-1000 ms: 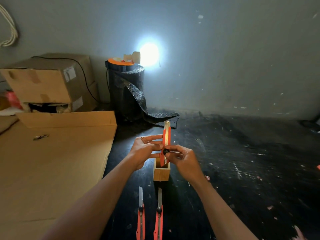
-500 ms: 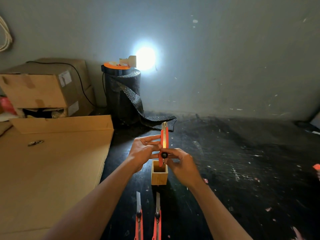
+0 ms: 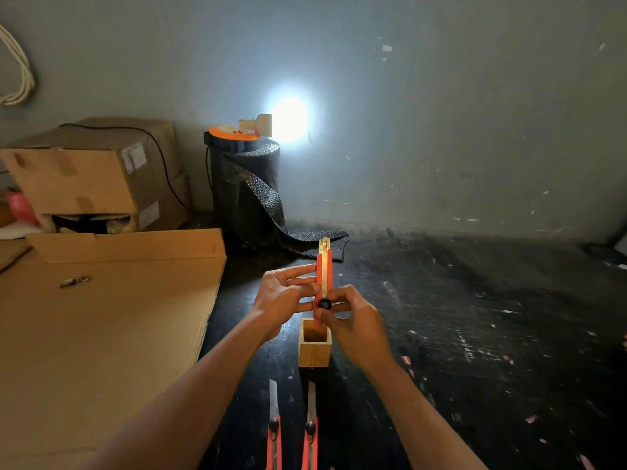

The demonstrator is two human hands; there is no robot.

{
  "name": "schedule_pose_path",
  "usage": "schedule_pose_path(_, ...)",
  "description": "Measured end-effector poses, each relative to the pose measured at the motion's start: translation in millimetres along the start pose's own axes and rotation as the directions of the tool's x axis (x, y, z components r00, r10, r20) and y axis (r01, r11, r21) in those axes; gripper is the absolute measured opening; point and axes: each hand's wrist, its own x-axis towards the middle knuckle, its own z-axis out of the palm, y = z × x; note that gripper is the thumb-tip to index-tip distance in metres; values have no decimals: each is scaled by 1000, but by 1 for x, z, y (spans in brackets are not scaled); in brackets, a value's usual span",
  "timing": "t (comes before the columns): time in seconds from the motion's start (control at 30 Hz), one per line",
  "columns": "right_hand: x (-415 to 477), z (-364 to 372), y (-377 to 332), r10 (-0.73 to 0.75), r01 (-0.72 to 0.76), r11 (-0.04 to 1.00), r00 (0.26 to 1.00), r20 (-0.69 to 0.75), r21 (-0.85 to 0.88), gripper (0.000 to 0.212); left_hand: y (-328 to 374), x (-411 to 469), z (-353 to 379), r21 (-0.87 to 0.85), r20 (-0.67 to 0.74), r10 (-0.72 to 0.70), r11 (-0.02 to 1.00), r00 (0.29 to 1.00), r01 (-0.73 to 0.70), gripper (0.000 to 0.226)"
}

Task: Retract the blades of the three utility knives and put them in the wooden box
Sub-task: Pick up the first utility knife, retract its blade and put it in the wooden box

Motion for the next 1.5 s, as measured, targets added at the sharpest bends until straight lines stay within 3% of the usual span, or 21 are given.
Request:
schedule_pose_path(0.17,-1,0,1,-59,59,998,998,32,11,32,2,1,0,-5,0,1,1000,1000,-1,34)
schedule_pose_path(0.33,2,-3,-1,-10,10,1000,1000,11,19,16,4,1,0,-16,8,-2,1000,1000,2,33)
schedule_pose_path(0.63,1,-4,3,-48,47,999,998,51,14,27,5,4,0,-41,7,-3,999,1000,4,35)
schedule_pose_path(0.8,2,0,6,23,-21,997,1000,-18,71,17,1,4,3,-80,4,-26,996,1000,26,35)
schedule_pose_path(0.97,-1,6,12,80,-71,993,992,-99,94,24,-10,5,5,-75,7,-62,995,998,62,38)
schedule_pose_path(1.27,12,1,11,149,-131,968,987,-68,216,20,-19,5,-2,-80,57,-81,993,995,85,37)
schedule_pose_path(1.4,31,1,21,171,-162,943,985,-6,290,38,-30,6,0,-50,71,-73,996,995,77,34)
schedule_pose_path(1.5,40,6,34,160,-156,954,987,5,256,44,-47,16,-5,17,-47,-82,996,996,83,25)
